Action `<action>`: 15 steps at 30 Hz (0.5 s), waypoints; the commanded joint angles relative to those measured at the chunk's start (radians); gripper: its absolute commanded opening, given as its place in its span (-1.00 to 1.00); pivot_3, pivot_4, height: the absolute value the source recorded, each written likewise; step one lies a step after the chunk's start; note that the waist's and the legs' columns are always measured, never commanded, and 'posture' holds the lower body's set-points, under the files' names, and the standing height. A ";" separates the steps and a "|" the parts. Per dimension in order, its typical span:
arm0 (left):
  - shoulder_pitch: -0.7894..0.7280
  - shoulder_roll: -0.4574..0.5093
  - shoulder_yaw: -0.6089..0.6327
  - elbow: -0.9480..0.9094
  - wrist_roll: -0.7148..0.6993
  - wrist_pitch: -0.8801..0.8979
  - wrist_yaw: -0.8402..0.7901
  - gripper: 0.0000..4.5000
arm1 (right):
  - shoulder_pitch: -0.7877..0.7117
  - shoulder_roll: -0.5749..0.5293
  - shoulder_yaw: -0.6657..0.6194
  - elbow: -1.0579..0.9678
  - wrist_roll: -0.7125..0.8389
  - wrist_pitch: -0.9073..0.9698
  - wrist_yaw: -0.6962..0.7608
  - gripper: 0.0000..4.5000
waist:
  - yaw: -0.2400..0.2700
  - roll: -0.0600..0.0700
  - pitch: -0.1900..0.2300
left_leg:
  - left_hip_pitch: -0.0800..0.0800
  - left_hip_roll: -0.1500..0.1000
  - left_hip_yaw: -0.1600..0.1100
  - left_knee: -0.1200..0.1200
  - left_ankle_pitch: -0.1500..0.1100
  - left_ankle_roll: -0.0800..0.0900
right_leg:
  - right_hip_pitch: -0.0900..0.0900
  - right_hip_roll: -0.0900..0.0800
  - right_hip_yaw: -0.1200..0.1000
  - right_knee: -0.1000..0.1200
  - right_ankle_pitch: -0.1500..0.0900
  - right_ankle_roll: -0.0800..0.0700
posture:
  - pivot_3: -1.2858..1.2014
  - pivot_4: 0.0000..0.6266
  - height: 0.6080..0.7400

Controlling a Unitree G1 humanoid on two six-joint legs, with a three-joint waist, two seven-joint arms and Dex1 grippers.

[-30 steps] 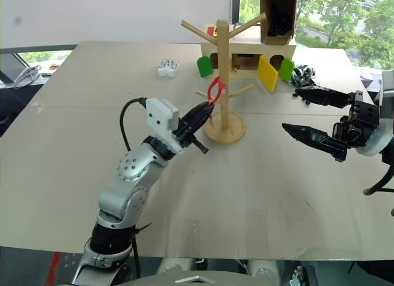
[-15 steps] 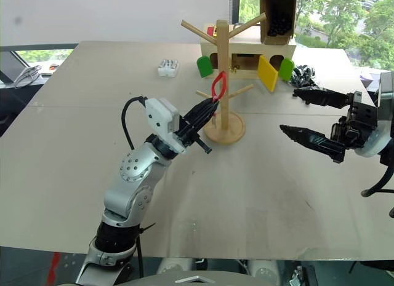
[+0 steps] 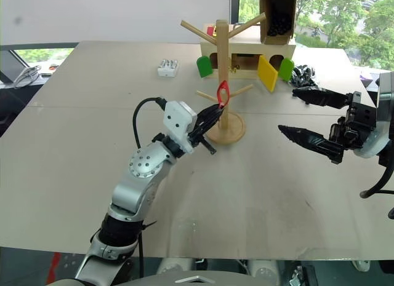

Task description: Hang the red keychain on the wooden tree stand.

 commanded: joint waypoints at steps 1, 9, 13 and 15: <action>-0.022 -0.015 0.016 0.011 0.021 -0.018 0.028 -0.97 | -0.005 0.002 -0.044 -0.032 0.011 -0.012 -0.007 1.00 | 0.000 0.000 0.000 | 0.000 0.000 0.000 0.000 0.000 0.000 | 0.000 0.000 0.000 0.000 0.000 0.000 | 0.03 -0.52 1.00; -0.037 -0.060 0.057 0.008 -0.021 -0.029 0.036 0.26 | 0.003 0.021 -0.032 -0.038 -0.005 -0.022 -0.012 1.00 | 0.000 0.000 0.000 | 0.000 0.001 0.000 0.000 0.000 0.000 | 0.000 0.000 0.000 0.000 0.000 0.000 | 0.03 -0.52 1.00; -0.005 -0.105 0.135 0.001 -0.063 0.018 0.104 0.98 | 0.020 0.065 -0.010 -0.036 -0.053 -0.048 -0.051 1.00 | 0.000 0.000 0.000 | 0.000 0.001 0.000 0.000 0.000 0.000 | 0.000 0.000 0.000 0.000 0.000 0.000 | 0.03 -0.52 1.00; 0.034 -0.104 0.181 0.007 -0.073 0.038 0.131 0.98 | 0.041 0.109 0.018 -0.027 -0.128 -0.094 -0.088 1.00 | -0.002 0.000 0.000 | 0.000 0.001 0.000 0.000 0.000 0.000 | 0.000 0.000 0.001 0.000 0.000 0.000 | 0.03 -0.52 1.00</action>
